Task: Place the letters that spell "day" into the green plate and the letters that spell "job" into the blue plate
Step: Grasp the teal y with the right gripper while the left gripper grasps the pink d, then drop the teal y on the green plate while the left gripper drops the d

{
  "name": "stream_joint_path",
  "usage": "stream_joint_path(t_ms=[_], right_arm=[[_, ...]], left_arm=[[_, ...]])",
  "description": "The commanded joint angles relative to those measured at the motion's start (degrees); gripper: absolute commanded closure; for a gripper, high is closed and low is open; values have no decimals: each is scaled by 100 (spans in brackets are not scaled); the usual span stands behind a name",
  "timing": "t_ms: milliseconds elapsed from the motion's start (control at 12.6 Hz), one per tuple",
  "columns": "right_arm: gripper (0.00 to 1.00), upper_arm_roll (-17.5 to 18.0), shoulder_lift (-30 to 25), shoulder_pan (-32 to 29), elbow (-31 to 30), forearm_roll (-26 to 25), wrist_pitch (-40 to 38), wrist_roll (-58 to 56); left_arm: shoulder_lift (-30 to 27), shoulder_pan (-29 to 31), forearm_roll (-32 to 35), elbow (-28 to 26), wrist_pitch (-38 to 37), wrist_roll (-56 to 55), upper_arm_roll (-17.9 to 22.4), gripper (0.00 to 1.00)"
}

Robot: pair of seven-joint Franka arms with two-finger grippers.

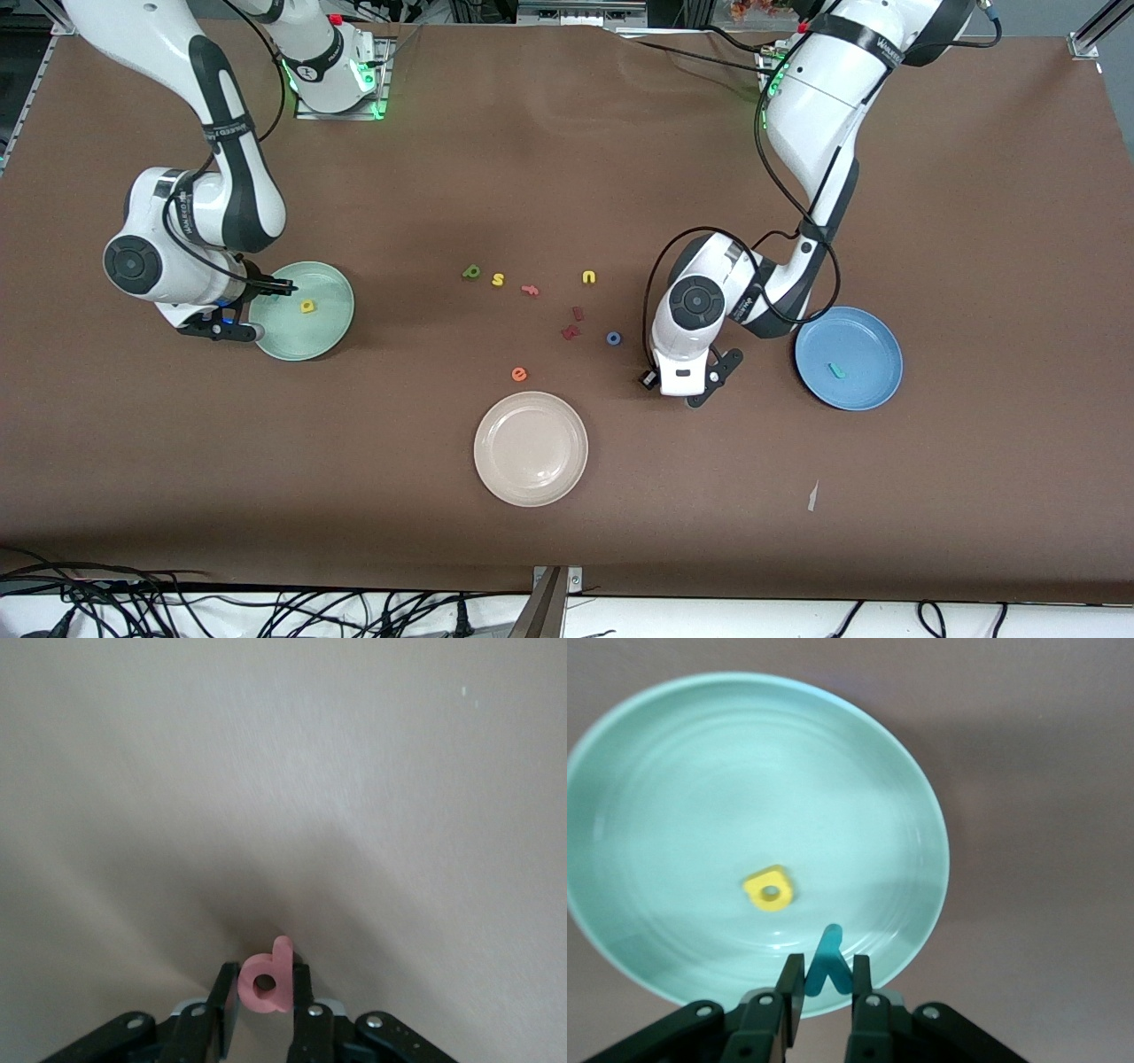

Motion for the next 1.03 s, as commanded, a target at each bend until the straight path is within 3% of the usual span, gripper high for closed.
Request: stream_joint_path(t_ms=[0,159,238,555,951], right_arm=[[88,25,342,-59,-30,336,167,-291],[54,34,388,-59,-4,416,167,-291],[1,51,353,-50,31,416,124,-274],[0,339,-147,55,364,416,-735,320],[0,1595,-544,73,410,390,-826,2745]], left_arm=[[-372,385,107,-16,-665,1259,-14,98],[-636,771,72,-95,-1079,2341,-23,98],[-751,1017,63,-182,-1211,2850,-41,98],[-1365,1799,72,-1060,-1142,4872,-41,98],[-2017,2381,133,-2808,533,6151,-41,98]])
